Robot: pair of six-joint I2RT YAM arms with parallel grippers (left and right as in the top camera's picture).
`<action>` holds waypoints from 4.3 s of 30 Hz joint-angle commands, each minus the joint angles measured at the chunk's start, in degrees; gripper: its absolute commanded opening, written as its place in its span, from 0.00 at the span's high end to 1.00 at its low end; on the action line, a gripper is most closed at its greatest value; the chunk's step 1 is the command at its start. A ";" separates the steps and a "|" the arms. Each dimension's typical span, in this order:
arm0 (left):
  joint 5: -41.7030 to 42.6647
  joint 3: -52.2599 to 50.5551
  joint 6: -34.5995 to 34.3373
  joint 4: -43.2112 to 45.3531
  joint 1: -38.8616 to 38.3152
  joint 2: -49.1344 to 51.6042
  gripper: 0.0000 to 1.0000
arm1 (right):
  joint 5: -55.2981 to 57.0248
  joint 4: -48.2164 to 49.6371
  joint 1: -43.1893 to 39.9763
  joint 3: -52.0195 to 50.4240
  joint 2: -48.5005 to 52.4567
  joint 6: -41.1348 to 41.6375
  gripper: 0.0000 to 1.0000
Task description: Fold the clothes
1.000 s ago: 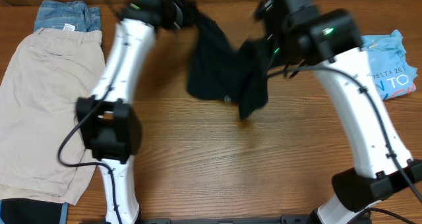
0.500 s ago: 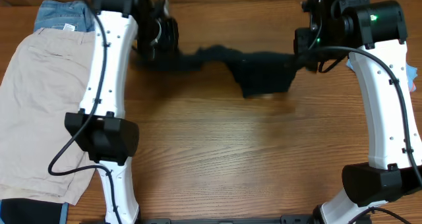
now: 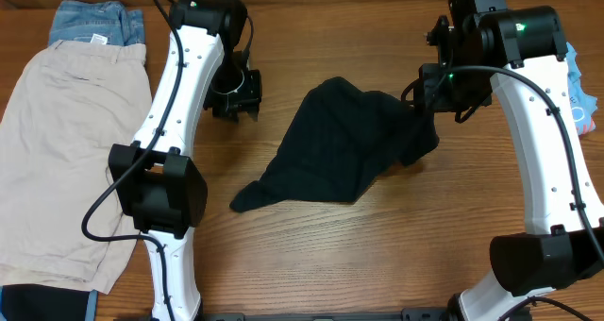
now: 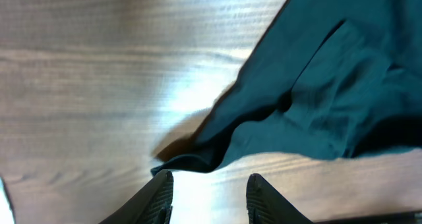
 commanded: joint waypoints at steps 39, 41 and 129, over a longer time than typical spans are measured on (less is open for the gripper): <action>10.93 -22.21 6.93 43.58 -12.94 4.85 0.51 | 0.22 0.24 -0.09 -0.11 -0.52 0.20 0.96; 12.76 -22.21 6.91 43.91 -13.00 6.27 0.51 | 0.24 0.26 -0.09 -0.11 -0.52 0.20 0.96; -13.18 10.49 8.76 19.15 8.68 -27.71 0.96 | 2.03 9.44 -0.37 19.26 -5.77 1.53 0.96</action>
